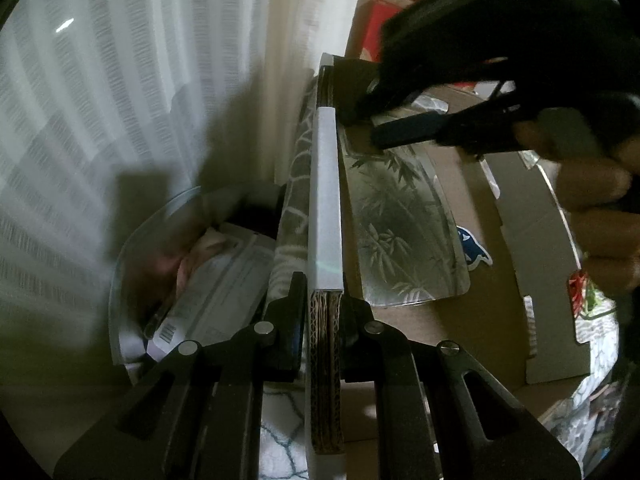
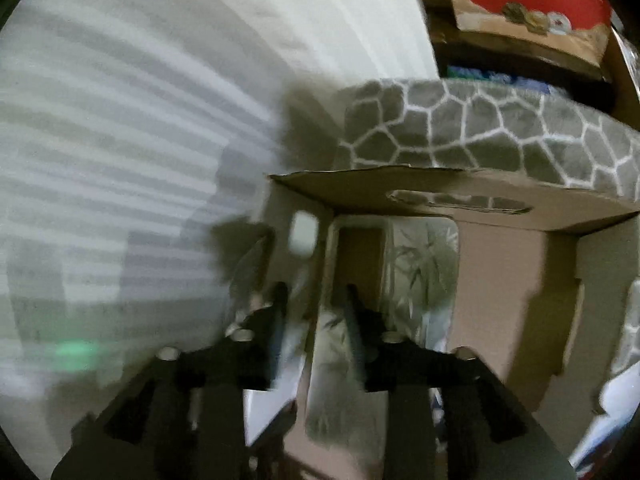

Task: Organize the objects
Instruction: 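Carry the bamboo-print case over the tray and lower it inside, then release the bamboo-print case in the tray and withdraw the right tool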

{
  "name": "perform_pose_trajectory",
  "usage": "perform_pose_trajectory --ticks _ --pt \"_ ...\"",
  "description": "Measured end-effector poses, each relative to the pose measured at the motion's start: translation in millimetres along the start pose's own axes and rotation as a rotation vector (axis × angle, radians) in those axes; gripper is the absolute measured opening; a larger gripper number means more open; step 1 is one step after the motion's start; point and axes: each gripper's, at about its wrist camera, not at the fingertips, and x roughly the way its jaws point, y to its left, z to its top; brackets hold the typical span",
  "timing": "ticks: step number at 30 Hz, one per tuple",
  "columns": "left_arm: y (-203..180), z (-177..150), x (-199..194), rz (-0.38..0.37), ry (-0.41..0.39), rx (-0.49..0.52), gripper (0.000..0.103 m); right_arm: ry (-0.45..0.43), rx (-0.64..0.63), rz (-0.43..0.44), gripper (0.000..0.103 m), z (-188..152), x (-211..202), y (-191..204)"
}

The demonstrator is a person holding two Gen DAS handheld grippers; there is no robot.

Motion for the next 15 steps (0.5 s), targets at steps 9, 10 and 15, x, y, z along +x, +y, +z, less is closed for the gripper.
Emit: perform_pose_trajectory --ticks 9,10,15 --pt "4 1 -1 -0.028 0.002 -0.025 0.013 0.046 -0.036 -0.141 0.041 -32 -19 -19" --pt "5 2 -2 -0.032 0.003 -0.026 0.013 0.060 -0.033 -0.135 0.040 -36 -14 -20" --pt "4 4 -1 -0.019 0.008 -0.021 0.013 0.070 -0.034 -0.136 0.049 -44 -4 -17"
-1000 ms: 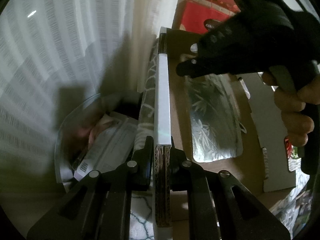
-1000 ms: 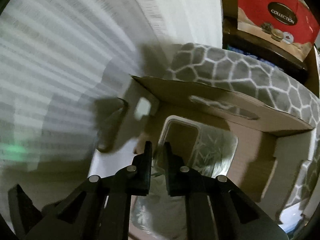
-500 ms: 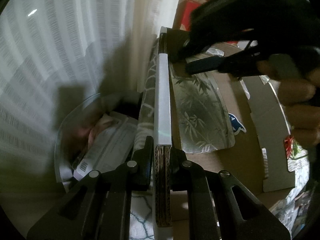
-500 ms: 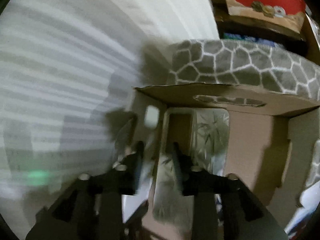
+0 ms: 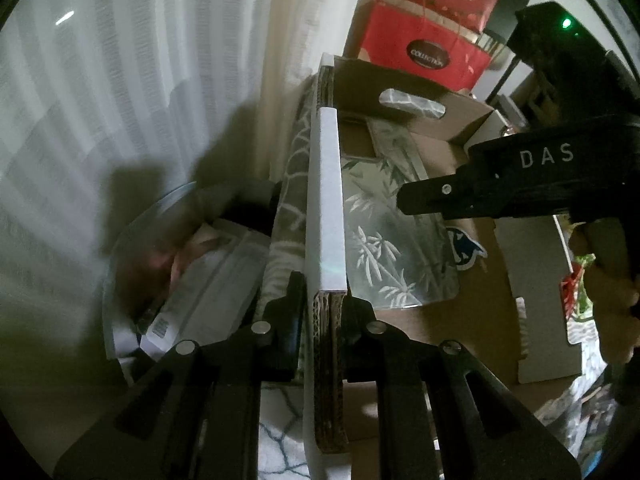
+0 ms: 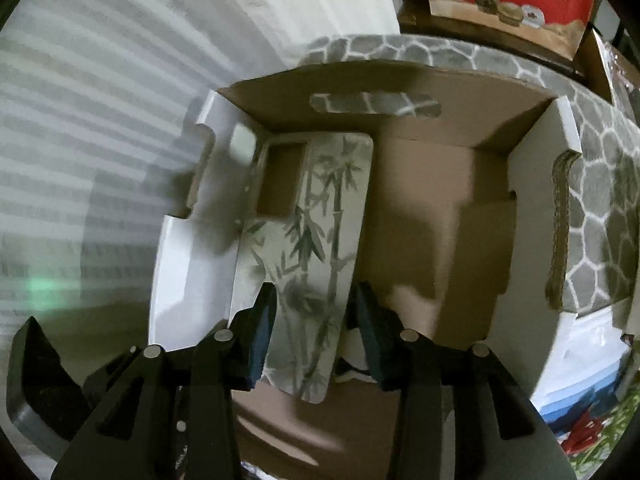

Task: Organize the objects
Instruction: 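Release the bamboo-print case in the tray and withdraw the right tool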

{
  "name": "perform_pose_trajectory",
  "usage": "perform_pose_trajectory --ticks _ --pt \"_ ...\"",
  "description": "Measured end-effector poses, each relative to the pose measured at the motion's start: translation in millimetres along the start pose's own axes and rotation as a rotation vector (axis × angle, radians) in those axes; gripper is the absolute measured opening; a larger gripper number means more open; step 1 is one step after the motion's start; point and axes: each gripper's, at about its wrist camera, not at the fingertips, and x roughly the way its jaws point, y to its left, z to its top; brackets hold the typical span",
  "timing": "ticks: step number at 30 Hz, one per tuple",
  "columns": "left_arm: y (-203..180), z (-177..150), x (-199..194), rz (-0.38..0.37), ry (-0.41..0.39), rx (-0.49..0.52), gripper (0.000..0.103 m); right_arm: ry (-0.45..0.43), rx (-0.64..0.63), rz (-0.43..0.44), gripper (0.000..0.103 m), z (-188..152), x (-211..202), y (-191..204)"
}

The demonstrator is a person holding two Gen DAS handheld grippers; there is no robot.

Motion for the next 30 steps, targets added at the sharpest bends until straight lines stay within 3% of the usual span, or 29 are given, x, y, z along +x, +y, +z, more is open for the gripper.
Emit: perform_pose_trajectory --ticks 7,9,13,18,26,30 --pt "-6 -5 -5 -0.004 0.009 -0.004 0.014 -0.002 0.006 0.035 0.048 -3 -2 -5" --pt "-1 -3 -10 -0.025 -0.001 -0.039 0.016 -0.015 0.004 0.045 0.043 -6 -6 -7" --pt "7 1 -25 -0.052 -0.039 -0.080 0.030 -0.028 -0.024 0.002 0.042 -12 -12 -2" --pt "5 3 -25 -0.135 -0.017 -0.071 0.030 0.005 -0.013 0.032 0.043 -18 -6 -4" --pt "-3 0 -24 -0.105 -0.009 -0.031 0.031 -0.002 0.010 0.067 0.044 -18 -4 -5" --pt "-10 -5 -20 -0.056 0.003 0.006 0.031 -0.024 -0.004 0.042 0.043 -19 -10 -6"
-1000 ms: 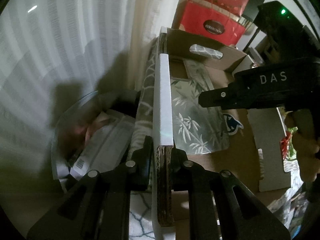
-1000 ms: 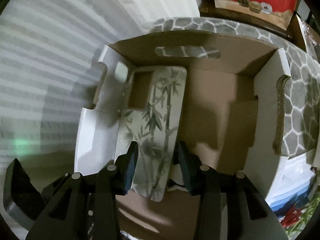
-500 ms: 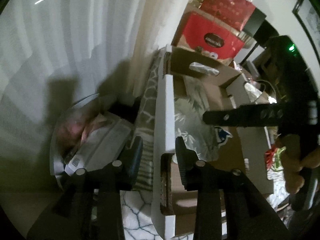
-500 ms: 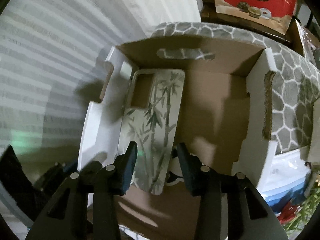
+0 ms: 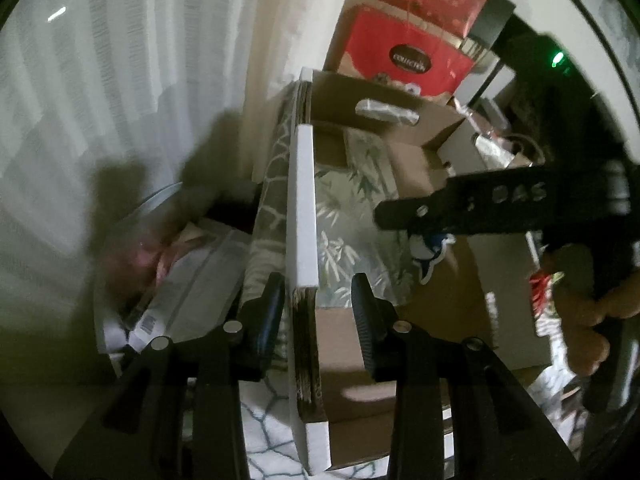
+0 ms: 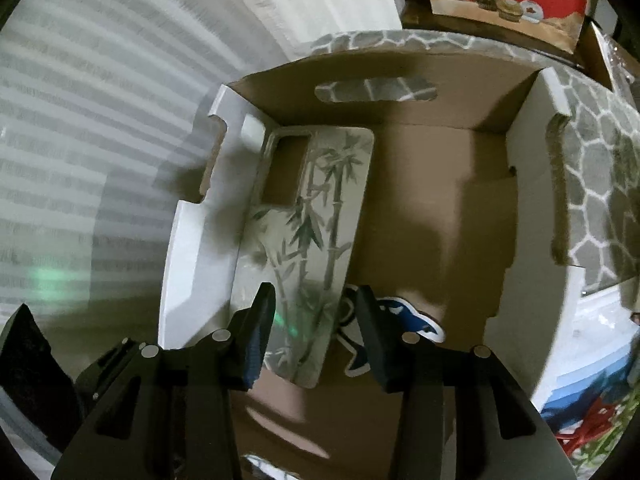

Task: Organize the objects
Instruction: 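Release the bamboo-print case in the tray and withdraw the right tool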

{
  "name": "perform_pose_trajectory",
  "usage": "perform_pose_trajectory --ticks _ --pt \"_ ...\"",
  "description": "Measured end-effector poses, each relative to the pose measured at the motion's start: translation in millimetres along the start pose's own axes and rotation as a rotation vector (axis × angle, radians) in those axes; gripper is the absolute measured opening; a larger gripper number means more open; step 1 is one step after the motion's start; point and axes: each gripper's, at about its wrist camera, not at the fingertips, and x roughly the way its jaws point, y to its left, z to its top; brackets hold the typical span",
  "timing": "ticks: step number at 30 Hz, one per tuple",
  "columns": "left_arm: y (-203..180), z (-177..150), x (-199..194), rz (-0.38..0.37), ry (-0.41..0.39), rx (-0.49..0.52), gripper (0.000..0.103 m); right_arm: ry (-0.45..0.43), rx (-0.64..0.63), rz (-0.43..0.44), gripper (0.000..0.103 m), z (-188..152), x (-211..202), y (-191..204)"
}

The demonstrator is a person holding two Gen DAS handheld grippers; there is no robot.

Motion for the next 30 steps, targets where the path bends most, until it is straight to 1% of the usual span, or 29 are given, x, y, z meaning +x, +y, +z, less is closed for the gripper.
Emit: perform_pose_trajectory --ticks 4,6,8,11,14,15,18,19,20,23,27,30 --pt "-3 -3 2 0.008 0.007 0.022 0.031 -0.018 -0.107 -0.063 0.044 -9 -11 12" --pt "-4 -5 1 0.015 0.003 0.029 0.030 0.009 -0.151 -0.075 0.044 -17 -13 18" --pt "-4 -6 0 0.030 0.000 0.038 0.026 0.052 -0.197 -0.080 0.044 -26 -12 21" --pt "-3 -6 1 0.033 0.000 0.034 0.023 0.093 -0.245 -0.090 0.044 -38 -5 25" --pt "-3 -6 1 0.036 0.001 0.034 0.022 0.119 -0.273 -0.114 0.042 -43 5 29" --pt "-4 -5 2 0.040 0.001 0.038 0.022 0.109 -0.284 -0.123 0.042 -50 5 32" --pt "-6 -7 2 0.055 -0.001 0.052 0.022 0.081 -0.291 -0.153 0.037 -47 6 34" --pt "-6 -7 2 0.057 -0.001 0.055 0.022 0.073 -0.290 -0.156 0.030 -45 6 33" --pt "-6 -7 2 0.058 -0.001 0.057 0.022 0.064 -0.288 -0.151 0.028 -43 7 31" --pt "-7 -8 2 0.057 -0.001 0.055 0.022 0.059 -0.277 -0.120 0.028 -41 9 29" --pt "-7 -7 2 0.059 -0.001 0.050 0.022 0.057 -0.262 -0.103 0.028 -39 8 22" --pt "-8 -8 6 0.071 0.005 0.053 0.022 0.031 -0.237 -0.062 0.031 -34 -14 11"
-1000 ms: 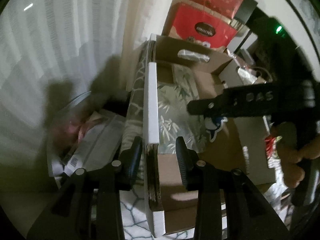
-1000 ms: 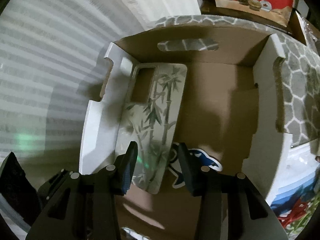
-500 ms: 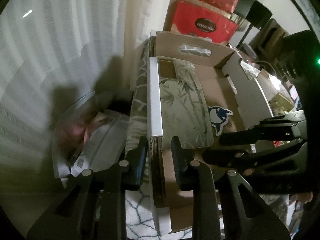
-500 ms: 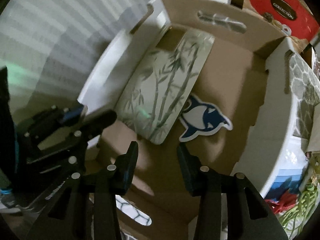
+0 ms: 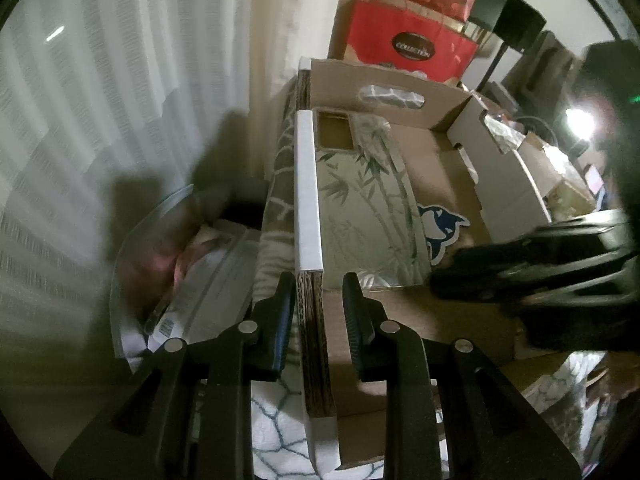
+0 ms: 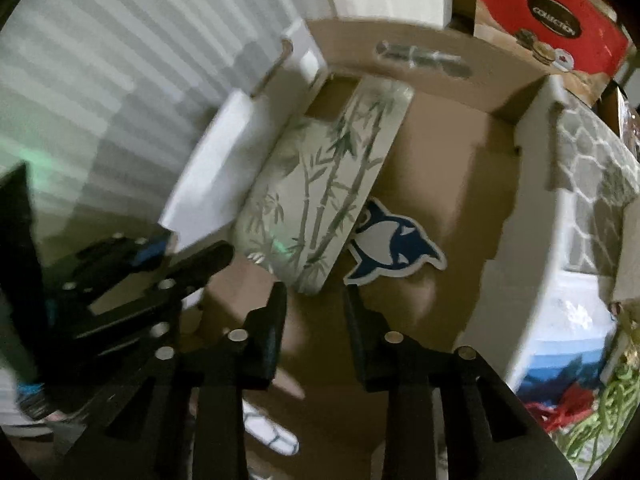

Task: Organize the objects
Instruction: 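Release the bamboo-print case in the tray and withdraw the right tool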

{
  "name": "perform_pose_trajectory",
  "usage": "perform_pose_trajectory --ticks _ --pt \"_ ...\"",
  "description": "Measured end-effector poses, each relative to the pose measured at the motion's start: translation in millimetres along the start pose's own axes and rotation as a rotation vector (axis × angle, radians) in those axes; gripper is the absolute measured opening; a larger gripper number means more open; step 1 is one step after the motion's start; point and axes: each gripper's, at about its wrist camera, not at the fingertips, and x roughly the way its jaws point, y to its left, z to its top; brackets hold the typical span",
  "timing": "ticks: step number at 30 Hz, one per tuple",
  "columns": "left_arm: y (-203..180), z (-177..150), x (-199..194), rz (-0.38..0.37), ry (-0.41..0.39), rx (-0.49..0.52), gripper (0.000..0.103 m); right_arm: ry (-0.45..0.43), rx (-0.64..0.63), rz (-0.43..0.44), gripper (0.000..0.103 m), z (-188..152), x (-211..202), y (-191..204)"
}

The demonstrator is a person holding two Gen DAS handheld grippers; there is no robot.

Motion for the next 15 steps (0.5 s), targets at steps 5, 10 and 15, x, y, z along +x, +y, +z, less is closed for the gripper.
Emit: perform_pose_trajectory --ticks 5,10,15 --pt "-6 -2 4 0.051 -0.005 0.037 0.018 -0.087 0.025 -0.005 0.040 -9 -54 -18" --pt "-4 -4 5 0.059 -0.012 0.049 0.012 -0.156 0.088 -0.060 0.045 -22 -106 -61" --pt "-7 -5 4 0.068 -0.016 0.060 0.012 -0.213 0.166 -0.156 0.049 -51 -149 -99"
